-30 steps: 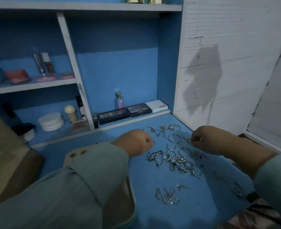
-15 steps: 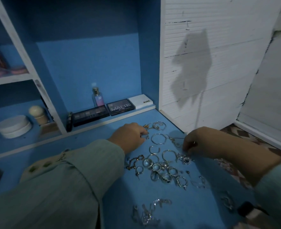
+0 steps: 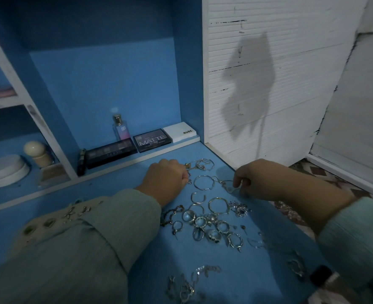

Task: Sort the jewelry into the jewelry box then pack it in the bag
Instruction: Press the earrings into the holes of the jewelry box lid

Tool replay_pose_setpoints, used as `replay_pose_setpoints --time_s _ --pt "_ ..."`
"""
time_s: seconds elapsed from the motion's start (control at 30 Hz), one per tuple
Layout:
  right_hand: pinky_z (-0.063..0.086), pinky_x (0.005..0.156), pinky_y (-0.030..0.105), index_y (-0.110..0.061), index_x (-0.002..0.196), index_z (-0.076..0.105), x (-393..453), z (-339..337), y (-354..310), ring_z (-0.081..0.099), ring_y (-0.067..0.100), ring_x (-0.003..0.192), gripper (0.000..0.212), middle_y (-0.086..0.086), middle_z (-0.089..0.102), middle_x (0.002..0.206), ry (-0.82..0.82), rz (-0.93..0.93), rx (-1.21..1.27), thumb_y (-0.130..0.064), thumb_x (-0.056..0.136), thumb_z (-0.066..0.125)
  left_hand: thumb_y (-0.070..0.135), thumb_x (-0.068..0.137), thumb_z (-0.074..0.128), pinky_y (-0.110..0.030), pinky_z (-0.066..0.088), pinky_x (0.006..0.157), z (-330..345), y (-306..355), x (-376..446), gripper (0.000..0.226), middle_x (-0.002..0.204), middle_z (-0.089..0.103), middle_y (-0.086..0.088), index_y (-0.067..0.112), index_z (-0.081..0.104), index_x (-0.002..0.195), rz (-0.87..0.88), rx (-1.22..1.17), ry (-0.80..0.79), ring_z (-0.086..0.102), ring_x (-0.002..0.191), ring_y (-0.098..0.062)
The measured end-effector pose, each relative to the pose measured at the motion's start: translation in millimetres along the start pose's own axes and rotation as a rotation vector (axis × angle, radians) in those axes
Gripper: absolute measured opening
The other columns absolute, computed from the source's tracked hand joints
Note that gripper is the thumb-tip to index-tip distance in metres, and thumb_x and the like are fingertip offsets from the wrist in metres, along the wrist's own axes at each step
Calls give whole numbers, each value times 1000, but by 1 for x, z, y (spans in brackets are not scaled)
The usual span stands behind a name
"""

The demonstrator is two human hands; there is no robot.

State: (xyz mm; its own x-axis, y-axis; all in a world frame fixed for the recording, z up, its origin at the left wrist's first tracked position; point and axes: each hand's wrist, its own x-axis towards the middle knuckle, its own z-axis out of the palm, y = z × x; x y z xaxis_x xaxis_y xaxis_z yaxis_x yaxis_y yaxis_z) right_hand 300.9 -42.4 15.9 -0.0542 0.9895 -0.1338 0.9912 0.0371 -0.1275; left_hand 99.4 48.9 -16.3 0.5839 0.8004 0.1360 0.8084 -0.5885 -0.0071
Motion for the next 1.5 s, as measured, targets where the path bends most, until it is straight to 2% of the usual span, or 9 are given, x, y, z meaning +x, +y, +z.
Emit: replay_pose_setpoints --time_s 0.13,0.27,0.43,0.6,0.77,1.03,1.3,1.4,1.5 --pt "34 63 17 -24 108 64 1 0 0 46 7 84 23 -9 53 89 -7 12 8 -18 86 58 30 98 35 -34 38 89 3 0 0 30 114 55 -1 17 61 107 -16 70 -20 47 107 -22" --pt "36 71 18 -24 107 64 2 0 1 48 8 85 22 -10 53 88 -20 22 24 -19 86 61 31 98 40 -32 32 92 4 -3 -1 25 118 53 3 24 59 112 -38 -36 8 44 111 -19" --pt "36 66 17 -23 107 64 3 -1 -1 47 7 84 21 -10 51 87 -22 21 19 -19 86 61 37 95 47 -29 27 91 3 -2 -1 24 117 54 12 37 60 115 38 -55 21 43 112 -14" --pt "29 56 8 -23 106 64 5 1 1 45 7 83 21 -10 49 85 -8 14 18 -18 87 60 38 94 47 -31 23 91 1 -2 0 19 110 55 12 35 62 105 66 -22 30 44 110 -14" --pt "34 60 17 -23 107 64 4 2 1 45 8 83 21 -8 52 90 -2 22 9 -20 86 61 36 95 46 -30 23 91 0 -1 -2 17 112 55 11 30 59 104 40 -46 4 43 110 -15" --pt "35 72 20 -24 110 63 1 5 4 45 9 85 24 -6 53 93 42 24 38 -20 87 59 35 95 44 -33 30 93 -13 1 -8 16 110 55 8 27 55 104 -50 -61 -67 43 109 -17" --pt "45 82 20 -24 108 68 -10 11 3 57 10 101 24 -6 65 109 78 31 118 -22 85 63 26 90 48 -27 36 79 -30 2 -35 9 89 54 12 28 55 87 -84 -138 -118 51 91 -13" --pt "43 78 19 -25 104 71 -10 13 1 58 10 99 21 -8 65 108 61 19 105 -22 84 65 20 88 52 -23 42 68 -36 2 -45 12 92 62 1 14 62 90 -120 -225 -138 57 83 -13" --pt "42 76 20 -22 98 73 -11 14 1 58 11 96 16 -6 65 105 74 20 106 -21 84 65 16 87 54 -16 37 56 -38 2 -54 12 92 65 -7 8 62 90 -142 -264 -146 50 68 -9"
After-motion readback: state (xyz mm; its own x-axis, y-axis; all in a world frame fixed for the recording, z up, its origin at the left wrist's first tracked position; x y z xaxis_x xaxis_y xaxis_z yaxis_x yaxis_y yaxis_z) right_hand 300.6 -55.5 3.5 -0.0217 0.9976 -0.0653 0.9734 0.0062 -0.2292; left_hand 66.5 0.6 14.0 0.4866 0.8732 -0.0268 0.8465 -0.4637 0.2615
